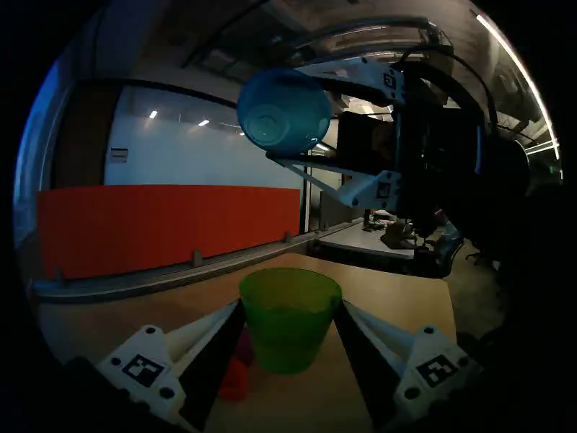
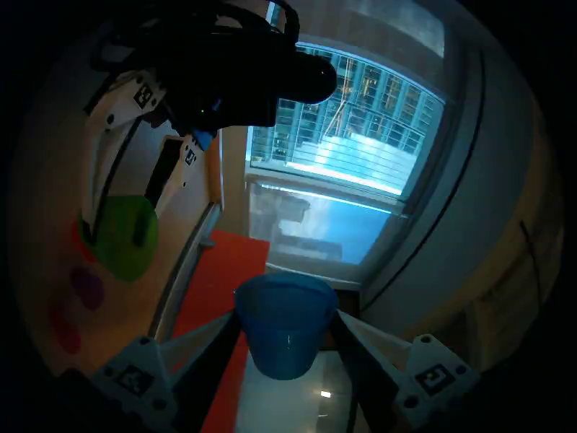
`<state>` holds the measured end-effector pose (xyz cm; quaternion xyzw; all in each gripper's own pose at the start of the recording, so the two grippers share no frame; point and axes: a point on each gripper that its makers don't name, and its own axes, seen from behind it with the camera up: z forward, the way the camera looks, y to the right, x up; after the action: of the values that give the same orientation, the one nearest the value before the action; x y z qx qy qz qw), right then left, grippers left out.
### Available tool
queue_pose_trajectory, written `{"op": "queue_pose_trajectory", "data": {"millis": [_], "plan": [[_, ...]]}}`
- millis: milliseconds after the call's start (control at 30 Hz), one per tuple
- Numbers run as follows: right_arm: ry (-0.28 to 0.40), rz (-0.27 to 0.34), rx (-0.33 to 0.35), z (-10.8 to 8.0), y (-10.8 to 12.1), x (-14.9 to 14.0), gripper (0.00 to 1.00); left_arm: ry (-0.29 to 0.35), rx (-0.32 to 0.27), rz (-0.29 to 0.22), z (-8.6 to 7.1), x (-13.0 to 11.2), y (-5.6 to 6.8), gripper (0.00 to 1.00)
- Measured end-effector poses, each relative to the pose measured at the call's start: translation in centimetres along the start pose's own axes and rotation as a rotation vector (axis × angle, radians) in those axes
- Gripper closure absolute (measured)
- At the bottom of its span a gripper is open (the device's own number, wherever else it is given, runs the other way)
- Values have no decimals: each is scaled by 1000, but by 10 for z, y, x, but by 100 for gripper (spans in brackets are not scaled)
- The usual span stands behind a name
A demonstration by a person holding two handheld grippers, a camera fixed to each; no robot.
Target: Pour water
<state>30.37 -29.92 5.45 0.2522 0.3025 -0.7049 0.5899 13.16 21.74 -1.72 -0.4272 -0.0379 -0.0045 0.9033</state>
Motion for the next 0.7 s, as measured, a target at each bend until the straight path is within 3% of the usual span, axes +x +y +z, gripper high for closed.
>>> {"op": "queue_pose_trajectory", "data": {"millis": [167, 300, 433, 700], "plan": [[0, 14, 3, -1, -2, 0, 12, -1, 1, 4, -1, 0, 1, 15], [-2, 61, 2, -3, -2, -3, 12, 0, 2, 5, -1, 1, 1, 15], [1, 158, 11, -7, -4, -8, 12, 0, 3, 9, -1, 2, 1, 14], [12, 413, 31, -16, -6, -18, 12, 0, 6, 15, -2, 4, 1, 15]]}}
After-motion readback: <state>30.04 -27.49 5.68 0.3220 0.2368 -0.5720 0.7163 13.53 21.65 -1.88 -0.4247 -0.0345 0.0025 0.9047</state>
